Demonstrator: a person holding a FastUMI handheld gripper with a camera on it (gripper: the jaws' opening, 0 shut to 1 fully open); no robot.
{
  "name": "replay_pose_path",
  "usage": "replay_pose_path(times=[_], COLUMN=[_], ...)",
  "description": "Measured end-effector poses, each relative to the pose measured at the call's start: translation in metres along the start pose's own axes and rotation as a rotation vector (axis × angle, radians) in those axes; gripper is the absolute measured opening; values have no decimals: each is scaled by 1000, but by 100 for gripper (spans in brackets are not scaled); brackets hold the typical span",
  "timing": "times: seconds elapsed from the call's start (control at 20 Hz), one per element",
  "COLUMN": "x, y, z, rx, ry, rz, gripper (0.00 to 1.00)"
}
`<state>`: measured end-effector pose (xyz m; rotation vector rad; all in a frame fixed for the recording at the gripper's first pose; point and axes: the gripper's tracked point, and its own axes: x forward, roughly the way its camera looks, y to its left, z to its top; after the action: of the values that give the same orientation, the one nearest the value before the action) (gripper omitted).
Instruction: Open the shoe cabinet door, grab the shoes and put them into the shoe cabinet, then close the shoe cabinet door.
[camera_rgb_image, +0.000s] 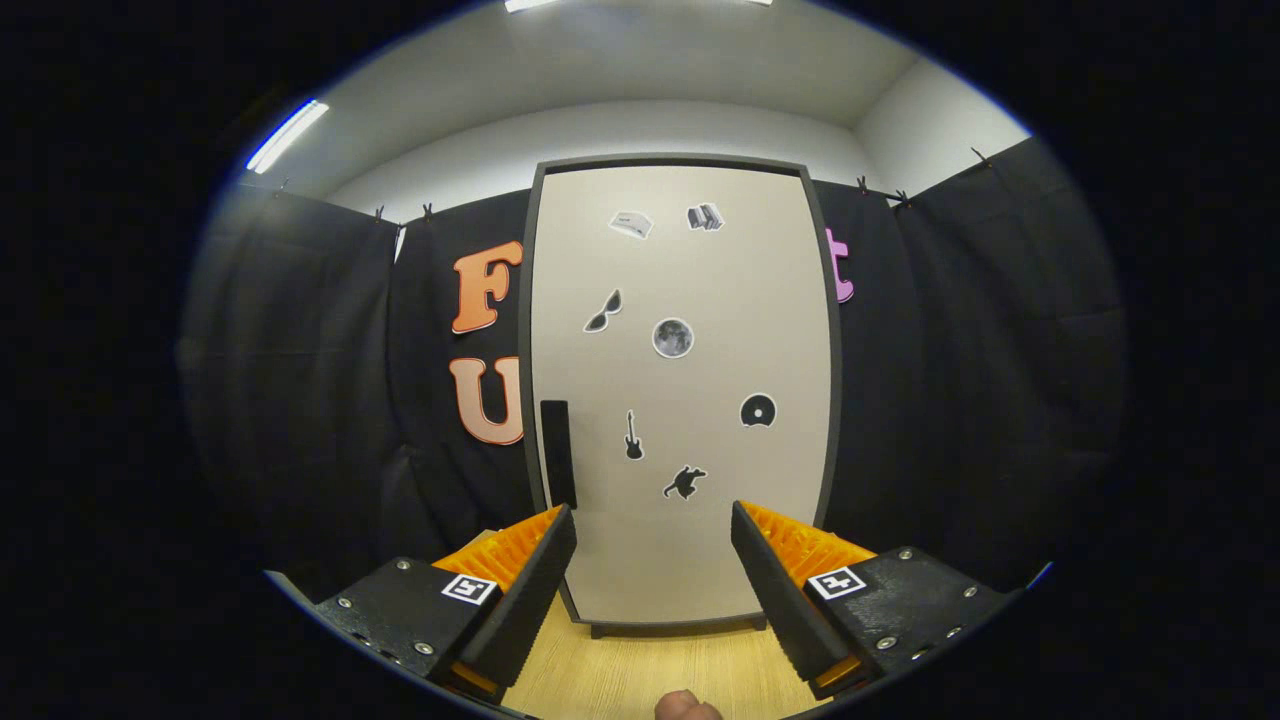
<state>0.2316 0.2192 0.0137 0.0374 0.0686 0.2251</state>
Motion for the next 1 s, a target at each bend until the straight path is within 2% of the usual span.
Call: replay_pose_path(times=[0.5, 1.0], x=[-58, -69], y=[-70, -97], z=[11, 22], rx=[14, 15], ry=[-27, -65], rz=[-20, -22], gripper=[97, 97])
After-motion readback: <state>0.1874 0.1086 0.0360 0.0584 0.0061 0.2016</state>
